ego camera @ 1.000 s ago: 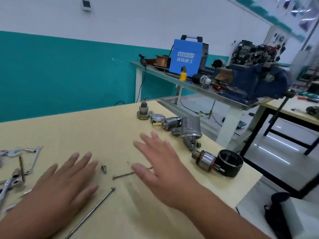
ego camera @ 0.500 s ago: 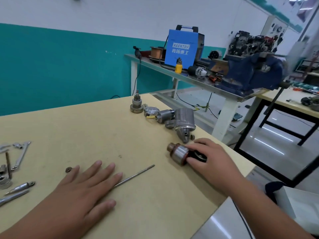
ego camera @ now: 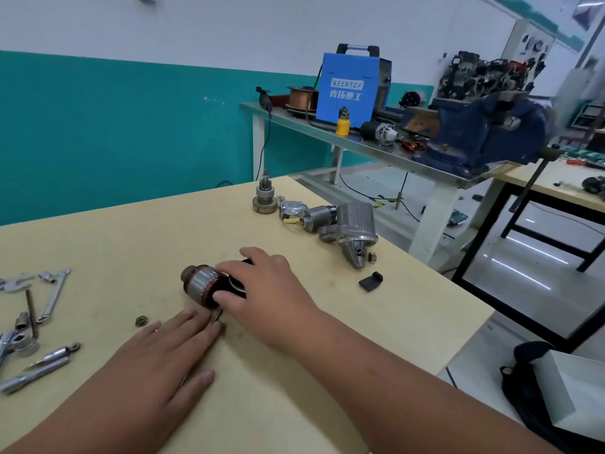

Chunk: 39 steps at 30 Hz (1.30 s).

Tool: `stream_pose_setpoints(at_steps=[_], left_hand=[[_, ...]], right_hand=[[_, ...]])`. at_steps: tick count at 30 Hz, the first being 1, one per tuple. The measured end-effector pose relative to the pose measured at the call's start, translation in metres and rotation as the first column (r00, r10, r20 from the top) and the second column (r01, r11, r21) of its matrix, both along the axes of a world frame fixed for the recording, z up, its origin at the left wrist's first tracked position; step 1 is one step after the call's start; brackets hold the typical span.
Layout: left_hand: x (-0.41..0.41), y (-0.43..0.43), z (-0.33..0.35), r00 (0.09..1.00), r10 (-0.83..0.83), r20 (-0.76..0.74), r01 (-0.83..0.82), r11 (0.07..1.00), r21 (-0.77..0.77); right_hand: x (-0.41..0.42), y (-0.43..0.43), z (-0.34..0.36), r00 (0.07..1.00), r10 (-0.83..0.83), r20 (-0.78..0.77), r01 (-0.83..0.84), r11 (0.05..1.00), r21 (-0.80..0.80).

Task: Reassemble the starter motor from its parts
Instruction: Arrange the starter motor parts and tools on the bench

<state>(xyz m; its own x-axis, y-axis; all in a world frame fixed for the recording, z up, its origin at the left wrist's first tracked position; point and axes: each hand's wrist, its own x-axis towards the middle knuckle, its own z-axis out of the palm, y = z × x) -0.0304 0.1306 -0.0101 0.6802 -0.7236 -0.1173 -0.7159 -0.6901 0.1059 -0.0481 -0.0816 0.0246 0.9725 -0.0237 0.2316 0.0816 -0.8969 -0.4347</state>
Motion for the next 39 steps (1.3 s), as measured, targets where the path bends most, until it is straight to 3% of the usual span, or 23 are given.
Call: stream_pose_setpoints(at_steps=[1, 3, 5, 6, 7, 9, 11, 13, 18, 23, 36, 39], left_hand=[[0.0, 0.0, 0.001, 1.0, 0.005, -0.007, -0.005, 1.0, -0.004], [0.0, 0.0, 0.003, 1.0, 0.002, 0.011, -0.003, 0.999, 0.052], [0.0, -0.001, 0.004, 1.0, -0.001, 0.012, 0.0, 0.995, 0.098], [0.0, -0.002, 0.005, 1.0, -0.002, 0.001, 0.002, 0.995, 0.099], [-0.001, -0.001, 0.004, 1.0, -0.004, -0.004, 0.004, 0.996, 0.089], [0.0, -0.001, 0.006, 1.0, -0.004, -0.004, 0.004, 0.998, 0.066], [-0.001, -0.002, 0.007, 1.0, -0.002, -0.002, 0.002, 0.998, 0.071], [-0.001, -0.003, 0.007, 1.0, 0.003, 0.005, -0.004, 0.996, 0.085], [-0.003, 0.0, 0.005, 1.0, 0.011, 0.004, -0.012, 0.998, 0.068], [-0.002, 0.001, 0.002, 1.0, 0.008, 0.015, -0.008, 0.999, 0.051], [-0.002, 0.0, 0.01, 0.995, -0.017, 0.103, 0.018, 1.0, -0.008], [-0.005, 0.001, 0.018, 0.996, -0.052, 0.075, 0.046, 0.996, 0.075]], right_hand=[[-0.003, -0.003, 0.001, 0.999, 0.021, 0.025, -0.022, 0.998, 0.059], [-0.013, -0.022, 0.006, 0.972, -0.041, 0.231, 0.007, 0.989, 0.147], [-0.021, -0.058, 0.01, 0.832, -0.28, 0.479, 0.172, 0.951, 0.257], [-0.023, -0.082, 0.011, 0.746, -0.425, 0.513, 0.271, 0.897, 0.349], [-0.023, -0.104, 0.012, 0.692, -0.552, 0.466, 0.357, 0.822, 0.443], [-0.02, -0.141, 0.009, 0.713, -0.666, 0.22, 0.48, 0.692, 0.539], [-0.015, -0.162, 0.0, 0.798, -0.602, 0.015, 0.483, 0.655, 0.581], [-0.01, -0.168, -0.007, 0.83, -0.557, -0.044, 0.462, 0.64, 0.614], [0.001, -0.167, -0.012, 0.849, -0.529, -0.008, 0.468, 0.744, 0.477], [0.008, -0.16, -0.014, 0.895, -0.446, 0.004, 0.399, 0.804, 0.442], [0.044, -0.099, -0.023, 0.966, -0.258, -0.007, 0.236, 0.871, 0.43], [0.056, -0.079, -0.023, 0.979, -0.202, 0.006, 0.181, 0.89, 0.419]])
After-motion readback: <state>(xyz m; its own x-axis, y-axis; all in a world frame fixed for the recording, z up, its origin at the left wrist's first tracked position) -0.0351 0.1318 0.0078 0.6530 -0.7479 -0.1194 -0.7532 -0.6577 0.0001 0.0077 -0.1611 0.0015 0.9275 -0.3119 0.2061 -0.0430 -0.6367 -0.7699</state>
